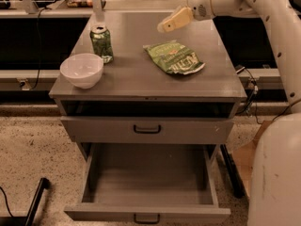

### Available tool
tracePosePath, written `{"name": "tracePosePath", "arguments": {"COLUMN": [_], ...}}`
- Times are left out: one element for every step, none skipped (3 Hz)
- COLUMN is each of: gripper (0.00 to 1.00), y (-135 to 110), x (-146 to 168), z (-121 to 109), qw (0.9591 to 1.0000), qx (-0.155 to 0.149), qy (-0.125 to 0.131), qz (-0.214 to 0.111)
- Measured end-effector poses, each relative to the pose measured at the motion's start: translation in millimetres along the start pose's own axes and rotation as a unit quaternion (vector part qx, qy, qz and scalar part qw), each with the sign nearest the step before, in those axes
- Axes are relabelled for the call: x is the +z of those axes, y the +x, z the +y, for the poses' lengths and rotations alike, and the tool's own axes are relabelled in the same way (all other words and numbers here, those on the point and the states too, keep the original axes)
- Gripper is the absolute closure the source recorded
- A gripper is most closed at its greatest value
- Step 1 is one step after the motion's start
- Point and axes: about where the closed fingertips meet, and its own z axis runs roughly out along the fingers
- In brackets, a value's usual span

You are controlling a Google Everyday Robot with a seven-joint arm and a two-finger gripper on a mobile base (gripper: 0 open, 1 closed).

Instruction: Pick green jalapeno chip bag from middle drawer and place on counter

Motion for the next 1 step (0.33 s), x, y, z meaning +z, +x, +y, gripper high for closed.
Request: {"name": "tracePosePath", "arguments": {"gripper": [0.00], "y": [0.0], "x": [0.0], "z": [0.0], "qw": [1.0000], "qx": [0.000], "qy": [0.000], "qz": [0.000]}}
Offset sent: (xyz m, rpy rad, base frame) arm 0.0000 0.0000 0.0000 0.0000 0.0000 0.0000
